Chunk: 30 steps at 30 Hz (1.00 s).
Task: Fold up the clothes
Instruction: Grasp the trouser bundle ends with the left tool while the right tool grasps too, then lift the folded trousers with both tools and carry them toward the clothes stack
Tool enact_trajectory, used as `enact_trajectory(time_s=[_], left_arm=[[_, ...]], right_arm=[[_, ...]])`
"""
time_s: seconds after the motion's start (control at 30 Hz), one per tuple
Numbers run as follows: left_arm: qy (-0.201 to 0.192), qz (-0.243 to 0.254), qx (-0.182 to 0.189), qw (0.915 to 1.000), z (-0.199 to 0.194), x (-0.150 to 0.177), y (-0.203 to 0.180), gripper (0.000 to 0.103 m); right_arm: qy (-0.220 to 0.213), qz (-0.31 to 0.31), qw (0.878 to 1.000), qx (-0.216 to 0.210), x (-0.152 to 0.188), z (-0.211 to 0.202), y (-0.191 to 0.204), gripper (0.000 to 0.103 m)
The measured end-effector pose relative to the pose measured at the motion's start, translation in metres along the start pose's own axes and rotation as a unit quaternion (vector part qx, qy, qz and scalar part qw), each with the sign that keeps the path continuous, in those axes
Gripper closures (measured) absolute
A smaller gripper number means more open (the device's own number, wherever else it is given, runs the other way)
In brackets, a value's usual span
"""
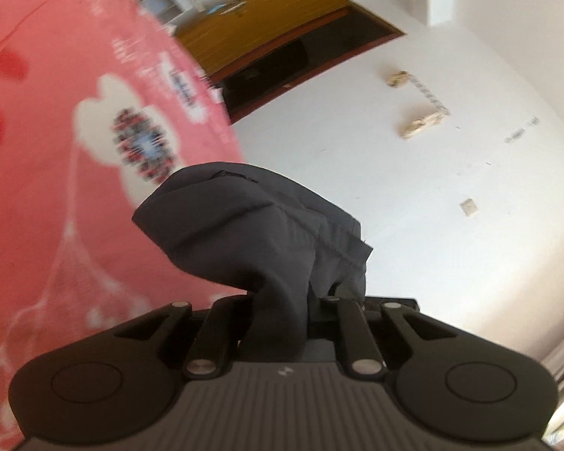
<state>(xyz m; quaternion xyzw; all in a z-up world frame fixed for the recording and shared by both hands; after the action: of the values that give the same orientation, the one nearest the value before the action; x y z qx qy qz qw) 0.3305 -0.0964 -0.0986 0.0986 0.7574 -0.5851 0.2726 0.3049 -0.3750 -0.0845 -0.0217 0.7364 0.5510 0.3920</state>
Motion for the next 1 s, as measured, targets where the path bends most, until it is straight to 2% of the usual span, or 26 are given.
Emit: enact_trajectory(time_s=[0.23, 0.4, 0.6, 0.7, 0.87, 1.0], left_arm=[[-0.001, 0.069, 0.028, 0.9972, 0.017, -0.018, -0.067, 0.088], [0.012, 0.134, 0.047, 0.9899, 0.058, -0.044, -0.115, 0.088], [0.052, 0.183, 0.075, 0.9789, 0.154, -0.080, -0.162, 0.088], [0.071, 0.183, 0.100, 0.9754, 0.209, -0.093, -0.180, 0.088], [0.103, 0.185, 0.135, 0.9680, 0.298, -0.110, -0.208, 0.088], [0.131, 0.199, 0.154, 0.9589, 0.366, -0.116, -0.229, 0.088]], right_arm=[[-0.086, -0.039, 0.995, -0.013, -0.011, -0.039, 0.048, 0.088], [-0.180, -0.063, 0.982, 0.012, -0.026, -0.077, 0.069, 0.088], [-0.292, -0.107, 0.949, 0.051, -0.059, -0.130, 0.084, 0.088], [-0.335, -0.114, 0.933, 0.068, -0.084, -0.159, 0.081, 0.088], [-0.392, -0.114, 0.908, 0.094, -0.128, -0.214, 0.063, 0.088], [-0.430, -0.108, 0.889, 0.111, -0.156, -0.258, 0.044, 0.088]])
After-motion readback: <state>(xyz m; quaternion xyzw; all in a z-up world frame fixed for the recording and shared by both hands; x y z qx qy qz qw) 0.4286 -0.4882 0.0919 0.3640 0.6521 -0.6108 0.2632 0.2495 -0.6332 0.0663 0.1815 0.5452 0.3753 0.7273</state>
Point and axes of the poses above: each gripper's, at about its wrist camera, not at the fingertips, and z roughly the way its jaws point, y to its left, x to its underside, the point moved 7 cm from there along z, roughly the way its jaws point
